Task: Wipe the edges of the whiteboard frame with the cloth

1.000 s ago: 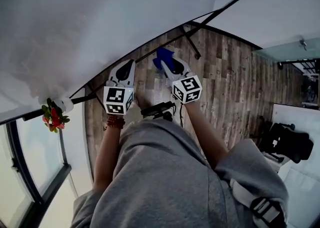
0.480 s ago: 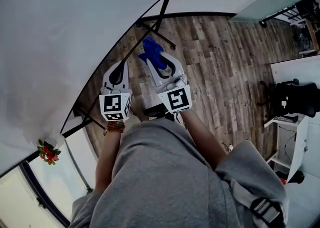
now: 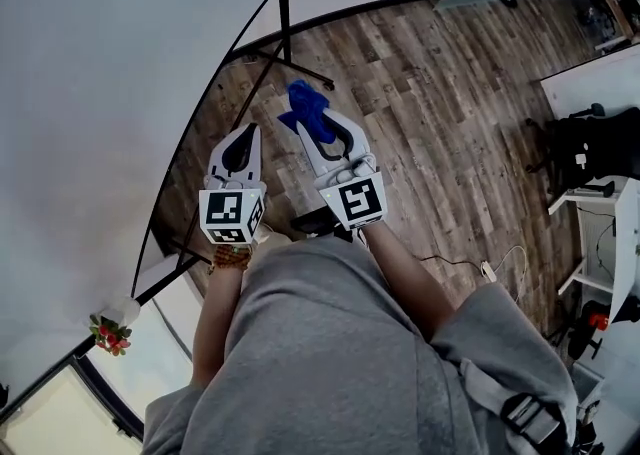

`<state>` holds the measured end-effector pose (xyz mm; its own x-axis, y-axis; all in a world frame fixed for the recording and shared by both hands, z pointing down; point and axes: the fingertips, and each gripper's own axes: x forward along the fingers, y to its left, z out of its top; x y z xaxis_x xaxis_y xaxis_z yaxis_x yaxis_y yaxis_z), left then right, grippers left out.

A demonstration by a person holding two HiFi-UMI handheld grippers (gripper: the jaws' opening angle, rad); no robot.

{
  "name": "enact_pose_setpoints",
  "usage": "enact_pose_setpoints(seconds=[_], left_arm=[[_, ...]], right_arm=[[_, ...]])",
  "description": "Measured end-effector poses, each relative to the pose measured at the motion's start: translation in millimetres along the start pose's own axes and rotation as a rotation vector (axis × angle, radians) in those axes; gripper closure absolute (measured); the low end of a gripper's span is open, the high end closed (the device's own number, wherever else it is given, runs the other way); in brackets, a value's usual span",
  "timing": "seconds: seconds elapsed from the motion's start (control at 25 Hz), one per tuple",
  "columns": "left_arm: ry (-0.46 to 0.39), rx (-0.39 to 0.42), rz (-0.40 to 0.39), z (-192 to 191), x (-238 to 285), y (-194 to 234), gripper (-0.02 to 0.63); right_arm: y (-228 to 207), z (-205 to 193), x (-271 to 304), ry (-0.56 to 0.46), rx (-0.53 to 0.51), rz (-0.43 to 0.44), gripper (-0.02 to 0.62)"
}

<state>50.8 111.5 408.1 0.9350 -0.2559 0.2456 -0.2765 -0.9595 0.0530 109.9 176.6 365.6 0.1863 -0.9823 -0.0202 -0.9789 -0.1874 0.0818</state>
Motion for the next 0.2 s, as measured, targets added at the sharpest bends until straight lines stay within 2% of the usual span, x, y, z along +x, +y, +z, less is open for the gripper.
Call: enact_pose_setpoints(seconds=[0.2], left_arm=[[0.009, -0.014, -0.027, -6, 25, -32, 0.598]], right_arm=[[-35, -19, -23, 0.002, 0.031, -0.036, 0.482]])
